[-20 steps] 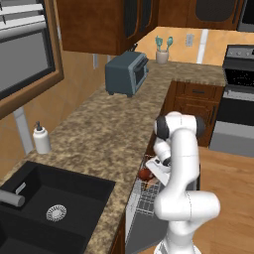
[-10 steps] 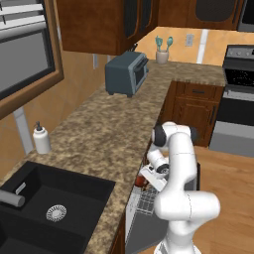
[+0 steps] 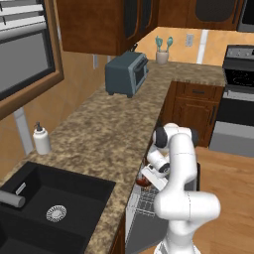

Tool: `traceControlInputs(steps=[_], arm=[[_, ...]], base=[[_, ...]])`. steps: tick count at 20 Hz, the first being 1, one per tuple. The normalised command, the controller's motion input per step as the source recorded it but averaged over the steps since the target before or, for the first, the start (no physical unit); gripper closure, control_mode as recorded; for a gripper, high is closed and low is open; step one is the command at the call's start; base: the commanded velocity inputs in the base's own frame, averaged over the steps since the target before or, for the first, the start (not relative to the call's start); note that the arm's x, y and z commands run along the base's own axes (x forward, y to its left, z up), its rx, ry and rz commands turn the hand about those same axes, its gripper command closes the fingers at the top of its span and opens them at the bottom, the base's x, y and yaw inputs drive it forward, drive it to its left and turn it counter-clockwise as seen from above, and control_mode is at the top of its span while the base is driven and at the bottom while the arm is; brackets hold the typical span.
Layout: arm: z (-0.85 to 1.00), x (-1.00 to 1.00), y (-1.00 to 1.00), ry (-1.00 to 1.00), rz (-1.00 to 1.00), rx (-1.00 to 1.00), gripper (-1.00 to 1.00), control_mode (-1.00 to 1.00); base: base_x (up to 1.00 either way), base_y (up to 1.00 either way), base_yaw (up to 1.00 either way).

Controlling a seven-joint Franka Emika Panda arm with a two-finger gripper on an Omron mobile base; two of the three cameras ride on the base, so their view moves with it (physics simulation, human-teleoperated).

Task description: Pick up the cup and bowl from the counter, place them in the dishwasher, and close the dishwasher door.

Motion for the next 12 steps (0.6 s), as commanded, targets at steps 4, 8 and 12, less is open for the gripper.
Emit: traceControlInputs(steps=[4,8,12], arm=[[-0.05,-0.06,0.00,-0.02,0.09,0.00,-1.00,-1.00],[0.49,-0.40,-0.03,-0.07,0.03,0.02,-1.00,-1.00],[0.96,-0.42,0.00,0.00,0.00,0.00,-1.00,-1.00]], base=[[0.00,0.00,0.00],[0.00,0.00,0.00],[0.00,0.00,0.00]])
